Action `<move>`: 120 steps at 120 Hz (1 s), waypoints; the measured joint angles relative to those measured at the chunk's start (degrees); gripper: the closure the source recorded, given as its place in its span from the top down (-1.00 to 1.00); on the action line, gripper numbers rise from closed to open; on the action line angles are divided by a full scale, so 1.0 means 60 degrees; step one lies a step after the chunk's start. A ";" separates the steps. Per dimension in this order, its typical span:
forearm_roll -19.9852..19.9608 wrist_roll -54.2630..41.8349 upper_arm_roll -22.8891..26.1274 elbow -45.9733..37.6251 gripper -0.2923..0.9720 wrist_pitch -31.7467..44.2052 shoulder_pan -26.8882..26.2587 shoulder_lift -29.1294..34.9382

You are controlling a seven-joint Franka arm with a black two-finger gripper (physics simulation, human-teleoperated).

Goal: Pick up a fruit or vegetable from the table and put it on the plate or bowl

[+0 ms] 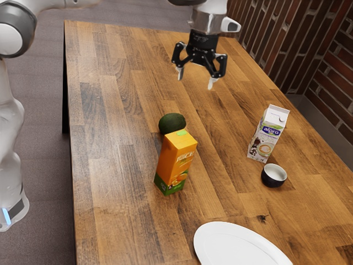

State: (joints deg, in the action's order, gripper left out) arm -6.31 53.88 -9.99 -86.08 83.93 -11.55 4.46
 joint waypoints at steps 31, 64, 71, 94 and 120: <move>-0.0084 0.3960 0.0047 -0.0007 0.54 -0.0322 -0.0470 0.0435; 0.1616 0.2007 -0.0102 0.0040 0.54 -0.0573 -0.1053 0.0724; 0.2006 0.1078 -0.0295 -0.0004 0.54 -0.0522 -0.1052 0.0524; 0.2555 -0.1625 0.0531 -0.3981 0.54 0.1108 0.0269 0.3167; 0.1961 -0.3807 0.1273 -0.5458 0.54 0.2774 0.1528 0.3247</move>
State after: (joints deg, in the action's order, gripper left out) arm 5.45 31.04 -2.35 -118.83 100.58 -2.38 23.95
